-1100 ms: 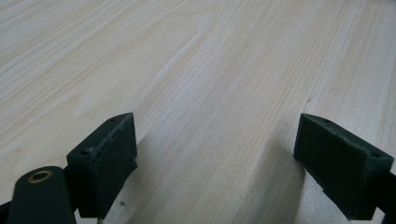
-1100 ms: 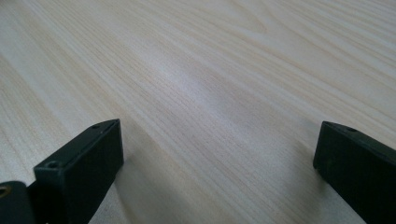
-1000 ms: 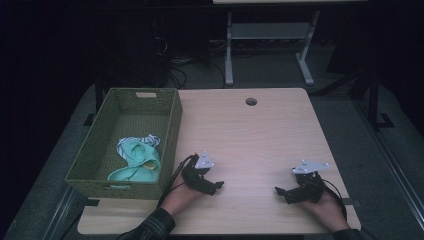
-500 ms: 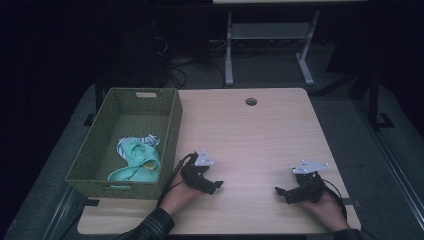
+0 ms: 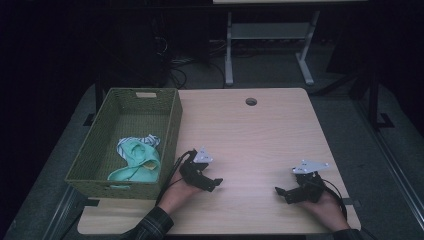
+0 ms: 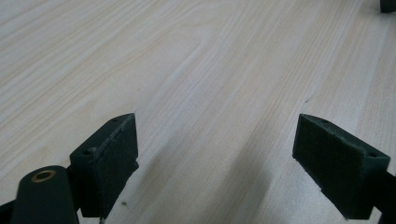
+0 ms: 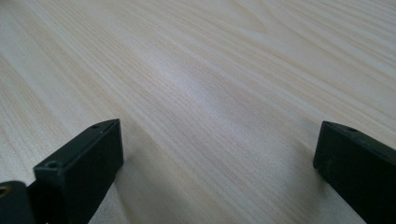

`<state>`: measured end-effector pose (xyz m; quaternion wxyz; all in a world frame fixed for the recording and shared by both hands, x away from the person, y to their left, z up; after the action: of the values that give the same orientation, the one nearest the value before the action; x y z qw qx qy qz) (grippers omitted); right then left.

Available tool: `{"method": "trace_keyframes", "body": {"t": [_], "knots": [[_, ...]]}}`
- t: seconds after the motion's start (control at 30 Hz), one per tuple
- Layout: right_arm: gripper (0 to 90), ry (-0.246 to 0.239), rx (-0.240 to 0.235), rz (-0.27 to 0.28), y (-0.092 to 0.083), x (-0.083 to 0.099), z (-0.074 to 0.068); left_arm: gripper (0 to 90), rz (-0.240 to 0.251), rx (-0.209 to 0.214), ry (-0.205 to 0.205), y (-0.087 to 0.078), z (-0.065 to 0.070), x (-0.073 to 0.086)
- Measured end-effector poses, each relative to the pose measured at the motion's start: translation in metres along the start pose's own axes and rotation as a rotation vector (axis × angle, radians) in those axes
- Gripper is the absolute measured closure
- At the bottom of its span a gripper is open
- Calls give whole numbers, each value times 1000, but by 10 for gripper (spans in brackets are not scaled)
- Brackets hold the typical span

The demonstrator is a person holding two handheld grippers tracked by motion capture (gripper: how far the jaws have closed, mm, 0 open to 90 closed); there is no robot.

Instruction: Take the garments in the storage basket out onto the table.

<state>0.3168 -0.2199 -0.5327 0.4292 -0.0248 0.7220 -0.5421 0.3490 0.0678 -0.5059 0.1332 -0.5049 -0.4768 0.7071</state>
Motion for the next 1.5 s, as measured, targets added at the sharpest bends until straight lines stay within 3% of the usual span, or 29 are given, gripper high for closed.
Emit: {"method": "trace_keyframes", "body": {"t": [1.5], "knots": [[11, 6, 7, 1, 0, 0, 0, 137, 8, 21, -9, -23, -2, -19]]}}
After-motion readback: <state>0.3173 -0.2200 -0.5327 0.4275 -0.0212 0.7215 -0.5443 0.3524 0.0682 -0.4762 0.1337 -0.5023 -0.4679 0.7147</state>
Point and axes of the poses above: each handheld gripper's, and its own axes: y roughly forward along the jaws, x roughly out of its underside, z roughly to its right, the point moved 7 cm from there along y, roughly forward along the jaws, and after that the axes turned 8 degrees about -z, right-handed, at the moved point
